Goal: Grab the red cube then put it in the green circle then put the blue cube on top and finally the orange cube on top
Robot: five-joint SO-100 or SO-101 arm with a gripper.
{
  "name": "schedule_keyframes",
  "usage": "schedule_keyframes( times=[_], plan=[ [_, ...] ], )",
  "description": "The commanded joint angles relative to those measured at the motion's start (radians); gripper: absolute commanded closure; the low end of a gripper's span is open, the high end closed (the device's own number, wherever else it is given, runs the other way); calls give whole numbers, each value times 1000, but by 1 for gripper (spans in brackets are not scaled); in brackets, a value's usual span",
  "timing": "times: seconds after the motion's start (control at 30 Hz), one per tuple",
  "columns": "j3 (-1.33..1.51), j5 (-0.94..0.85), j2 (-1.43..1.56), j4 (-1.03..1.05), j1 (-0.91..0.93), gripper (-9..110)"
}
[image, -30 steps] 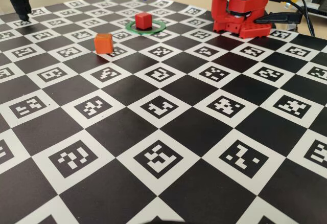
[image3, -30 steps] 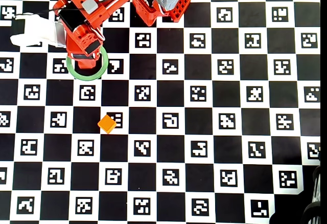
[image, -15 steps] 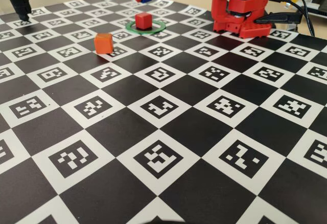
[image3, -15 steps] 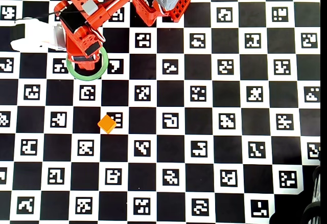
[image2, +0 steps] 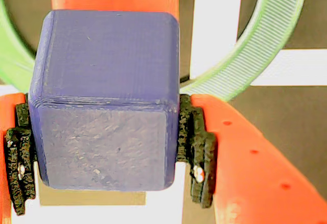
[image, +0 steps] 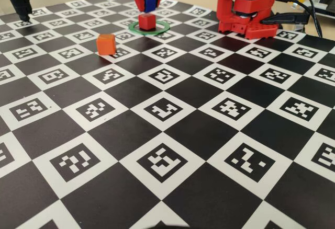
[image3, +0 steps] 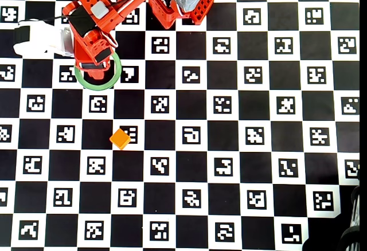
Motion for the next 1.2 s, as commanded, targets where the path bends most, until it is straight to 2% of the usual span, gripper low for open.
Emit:
schedule_keyframes(
  times=[0.0, 0.63, 0.83, 1.17],
  plan=[
    [-5, -5, 46, -11, 8, 102],
    [17, -18, 44, -54, 9, 102],
    [18, -35, 44, -55, 12, 78],
    [21, -21, 46, -58, 26, 67]
  ],
)
